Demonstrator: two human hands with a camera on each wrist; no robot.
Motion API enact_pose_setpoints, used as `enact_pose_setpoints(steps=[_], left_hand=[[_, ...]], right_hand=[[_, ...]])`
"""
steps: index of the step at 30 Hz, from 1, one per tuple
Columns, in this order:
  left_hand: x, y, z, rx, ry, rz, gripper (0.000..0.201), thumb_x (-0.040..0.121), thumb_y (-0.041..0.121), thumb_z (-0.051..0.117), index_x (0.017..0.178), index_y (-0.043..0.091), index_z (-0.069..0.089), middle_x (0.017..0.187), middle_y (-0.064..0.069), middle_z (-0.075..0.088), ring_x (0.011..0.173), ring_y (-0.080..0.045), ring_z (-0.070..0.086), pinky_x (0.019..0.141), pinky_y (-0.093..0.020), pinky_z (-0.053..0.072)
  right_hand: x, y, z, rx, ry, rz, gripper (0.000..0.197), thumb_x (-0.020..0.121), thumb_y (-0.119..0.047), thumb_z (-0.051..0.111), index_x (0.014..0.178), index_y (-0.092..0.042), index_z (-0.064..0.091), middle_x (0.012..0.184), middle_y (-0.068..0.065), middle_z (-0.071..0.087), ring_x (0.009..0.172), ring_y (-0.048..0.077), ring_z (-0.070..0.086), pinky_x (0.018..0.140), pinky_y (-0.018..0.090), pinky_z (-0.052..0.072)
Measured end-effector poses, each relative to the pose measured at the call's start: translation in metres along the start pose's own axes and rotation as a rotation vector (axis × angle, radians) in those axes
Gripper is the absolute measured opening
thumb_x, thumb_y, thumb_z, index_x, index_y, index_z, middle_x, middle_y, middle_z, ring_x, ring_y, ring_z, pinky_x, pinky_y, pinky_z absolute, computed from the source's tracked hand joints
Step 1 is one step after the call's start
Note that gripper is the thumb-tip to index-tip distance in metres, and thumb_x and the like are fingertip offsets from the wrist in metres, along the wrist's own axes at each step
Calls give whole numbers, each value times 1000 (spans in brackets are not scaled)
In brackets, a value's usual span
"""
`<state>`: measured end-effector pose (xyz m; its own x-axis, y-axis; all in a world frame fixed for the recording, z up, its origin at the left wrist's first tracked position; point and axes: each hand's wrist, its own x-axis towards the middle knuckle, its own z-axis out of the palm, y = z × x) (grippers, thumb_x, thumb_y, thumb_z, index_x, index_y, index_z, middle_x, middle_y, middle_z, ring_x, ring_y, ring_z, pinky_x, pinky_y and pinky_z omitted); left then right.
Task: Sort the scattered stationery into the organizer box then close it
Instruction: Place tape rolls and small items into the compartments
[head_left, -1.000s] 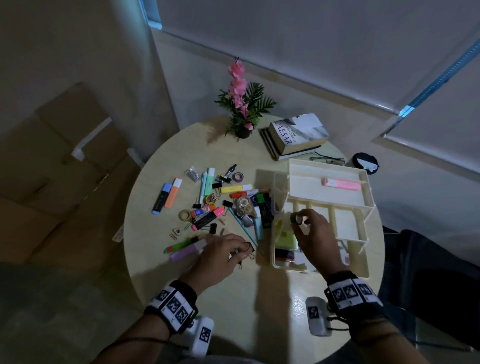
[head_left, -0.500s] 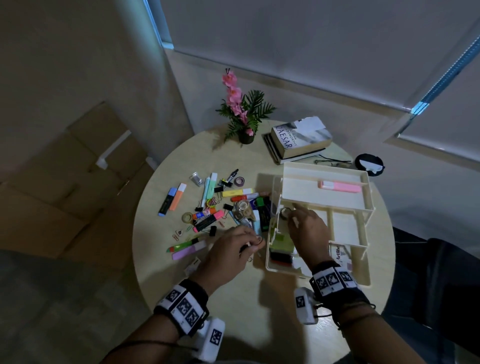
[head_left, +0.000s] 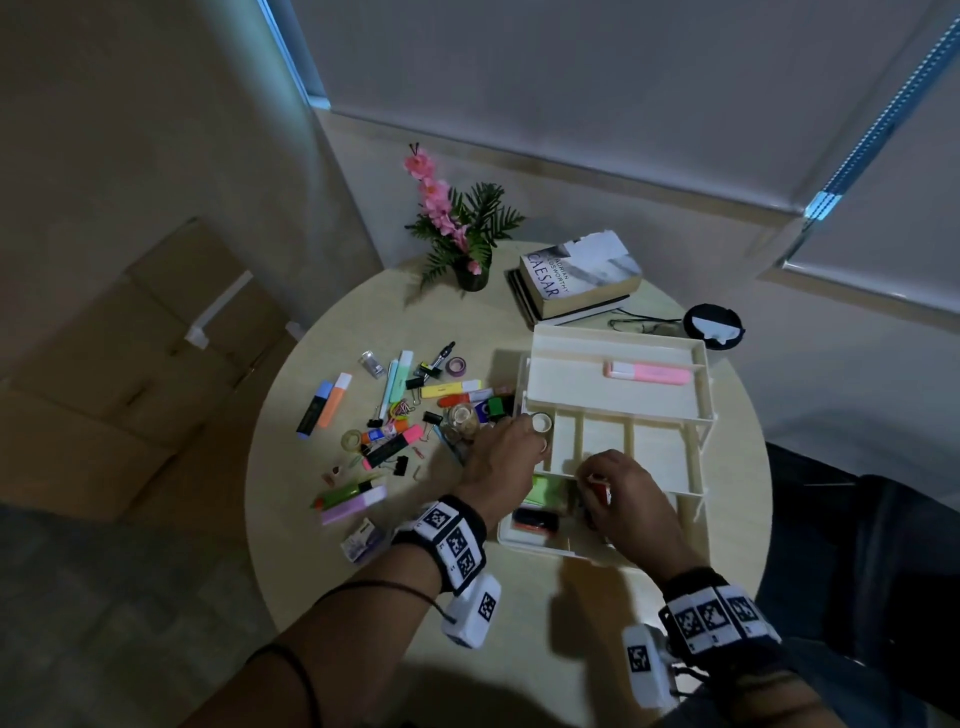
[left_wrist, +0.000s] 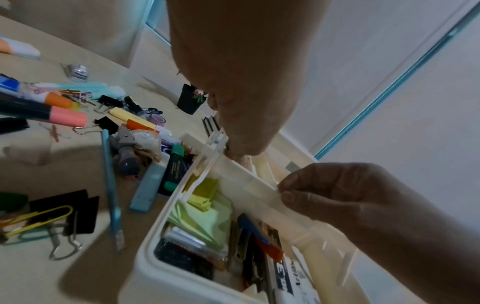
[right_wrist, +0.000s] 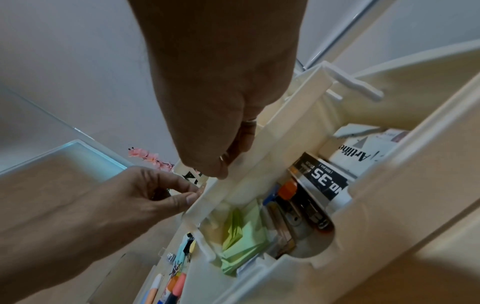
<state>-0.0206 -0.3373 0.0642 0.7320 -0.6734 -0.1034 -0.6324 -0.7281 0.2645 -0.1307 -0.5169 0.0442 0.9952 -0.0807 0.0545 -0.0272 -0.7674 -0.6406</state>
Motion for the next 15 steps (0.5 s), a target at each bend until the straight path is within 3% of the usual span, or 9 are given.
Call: enact_pose_setpoints(steps=[4, 7, 12, 15], left_hand=[[4, 1, 14, -58, 34, -172, 10, 97, 14, 68, 100, 20, 75, 111, -6, 61, 88, -33, 67, 65, -36, 50], [6, 4, 14, -198, 72, -254, 11, 98, 18, 68, 107, 21, 73, 110, -1, 69, 92, -27, 70, 68, -31, 48], [-18, -1, 9, -370, 148, -190, 27, 100, 31, 67, 123, 19, 63, 113, -4, 73, 94, -27, 69, 69, -34, 52], [-55, -30, 13, -404, 196, -156, 23, 101, 29, 63, 122, 19, 63, 100, -5, 71, 84, -28, 65, 61, -33, 43]], right_hand=[[-1, -1, -3, 8, -28, -6, 11, 89, -6, 72, 94, -16, 71, 92, -3, 65, 85, 16, 58, 73, 29, 47], [0, 1, -4, 5, -62, -20, 13, 89, -5, 72, 94, -17, 71, 92, -3, 65, 85, 16, 58, 74, 30, 49], [0, 7, -2, -42, -75, -18, 19, 86, -5, 76, 98, -19, 70, 96, -2, 64, 86, 21, 62, 72, 36, 53], [-1, 0, 2, -51, -11, -24, 24, 84, -3, 78, 103, -14, 69, 103, 2, 62, 92, 26, 62, 77, 39, 54]])
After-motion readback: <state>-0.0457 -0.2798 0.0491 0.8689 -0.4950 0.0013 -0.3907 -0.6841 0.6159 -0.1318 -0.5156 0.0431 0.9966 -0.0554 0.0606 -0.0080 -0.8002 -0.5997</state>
